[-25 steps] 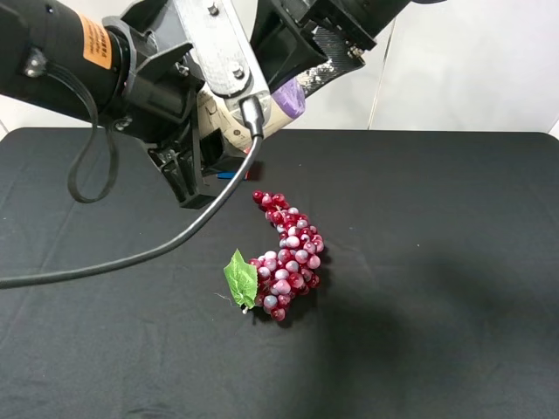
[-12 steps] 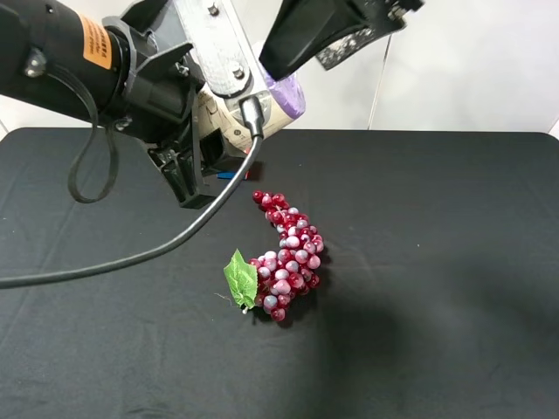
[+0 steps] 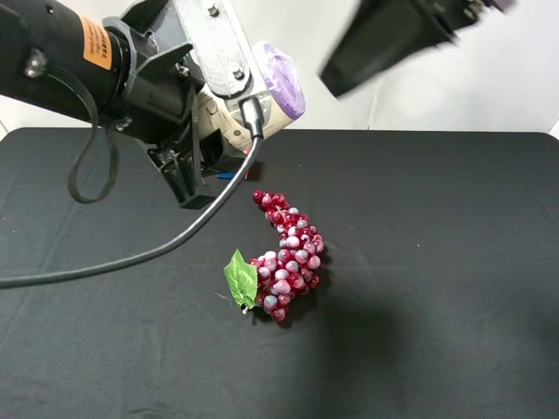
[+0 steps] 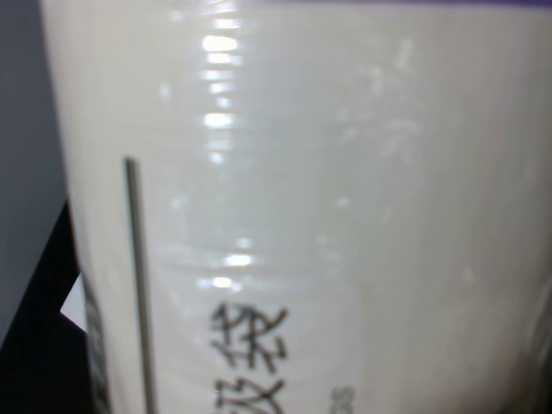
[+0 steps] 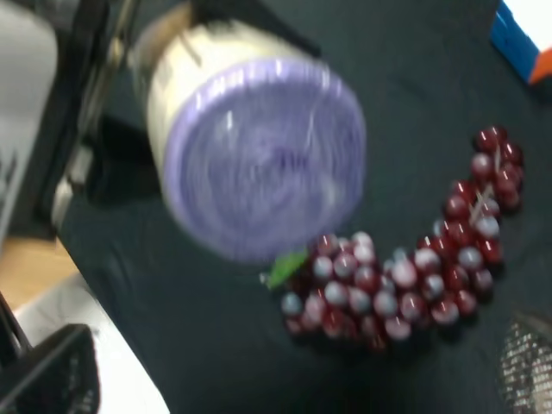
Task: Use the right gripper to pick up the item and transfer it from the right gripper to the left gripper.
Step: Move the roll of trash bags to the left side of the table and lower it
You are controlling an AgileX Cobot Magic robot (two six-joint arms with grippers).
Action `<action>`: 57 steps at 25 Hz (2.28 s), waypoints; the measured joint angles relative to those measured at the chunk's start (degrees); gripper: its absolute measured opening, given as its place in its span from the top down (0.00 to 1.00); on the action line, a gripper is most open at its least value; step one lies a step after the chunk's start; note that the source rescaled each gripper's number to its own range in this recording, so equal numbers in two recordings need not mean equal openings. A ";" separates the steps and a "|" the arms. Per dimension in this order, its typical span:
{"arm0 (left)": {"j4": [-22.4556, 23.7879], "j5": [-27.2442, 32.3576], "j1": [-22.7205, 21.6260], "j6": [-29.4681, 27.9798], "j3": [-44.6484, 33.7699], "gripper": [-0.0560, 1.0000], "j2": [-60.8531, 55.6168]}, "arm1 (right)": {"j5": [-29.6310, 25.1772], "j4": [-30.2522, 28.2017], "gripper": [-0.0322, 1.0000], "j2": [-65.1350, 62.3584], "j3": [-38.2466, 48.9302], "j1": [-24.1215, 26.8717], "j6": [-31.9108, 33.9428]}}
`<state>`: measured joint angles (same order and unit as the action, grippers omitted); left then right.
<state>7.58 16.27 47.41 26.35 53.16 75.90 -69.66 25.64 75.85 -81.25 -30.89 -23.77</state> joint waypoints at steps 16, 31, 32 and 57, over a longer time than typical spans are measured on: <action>0.00 0.00 0.00 0.00 0.00 0.94 0.00 | 0.00 -21.12 0.01 -21.83 22.77 0.00 15.91; 0.00 0.00 0.00 0.00 0.00 0.94 0.00 | 4.80 -22.37 0.01 -53.71 46.15 0.00 22.13; 0.00 0.00 0.00 0.00 0.00 0.94 0.00 | 5.85 -22.42 0.01 -56.02 47.30 0.00 22.37; 0.00 -0.05 0.00 0.00 0.00 0.94 0.00 | 10.75 -23.78 0.01 -72.54 53.21 1.32 23.14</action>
<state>7.58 16.21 47.41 26.35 53.16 75.90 -58.91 1.86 3.31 -28.05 -29.57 -0.63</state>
